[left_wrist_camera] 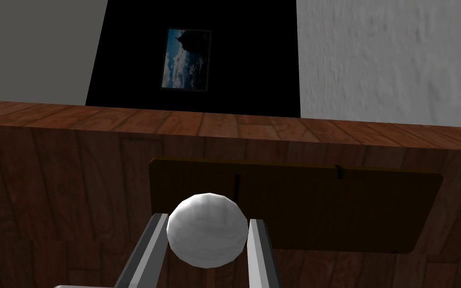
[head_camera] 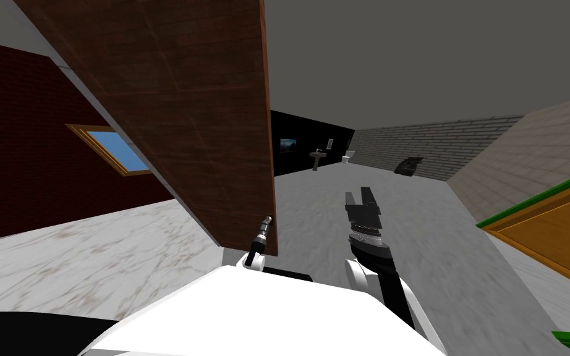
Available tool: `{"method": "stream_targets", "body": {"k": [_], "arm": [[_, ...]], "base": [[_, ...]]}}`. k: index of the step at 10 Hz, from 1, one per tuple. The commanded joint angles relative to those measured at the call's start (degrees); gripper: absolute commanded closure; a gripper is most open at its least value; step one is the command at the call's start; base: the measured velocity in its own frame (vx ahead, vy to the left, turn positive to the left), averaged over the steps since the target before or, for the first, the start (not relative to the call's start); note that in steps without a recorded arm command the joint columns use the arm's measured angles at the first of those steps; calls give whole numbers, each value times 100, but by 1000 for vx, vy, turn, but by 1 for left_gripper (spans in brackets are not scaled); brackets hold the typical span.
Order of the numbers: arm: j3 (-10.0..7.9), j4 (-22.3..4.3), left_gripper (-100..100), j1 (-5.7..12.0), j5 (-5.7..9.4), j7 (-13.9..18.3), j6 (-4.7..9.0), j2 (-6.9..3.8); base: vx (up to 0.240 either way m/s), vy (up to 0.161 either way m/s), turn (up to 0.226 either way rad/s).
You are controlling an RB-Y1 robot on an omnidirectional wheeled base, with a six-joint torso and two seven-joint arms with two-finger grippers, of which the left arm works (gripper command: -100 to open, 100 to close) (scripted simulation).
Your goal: Push the door open
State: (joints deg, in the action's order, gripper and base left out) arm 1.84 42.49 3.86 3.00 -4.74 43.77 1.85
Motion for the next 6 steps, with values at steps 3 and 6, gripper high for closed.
{"method": "stream_targets", "body": {"k": [3, 6], "arm": [[-151, -15, 100, 13, 81, -42, 1, -224], [-378, -1, 100, 32, 203, -107, 3, -329]], "base": [[155, -91, 50], [183, -79, 47]]}}
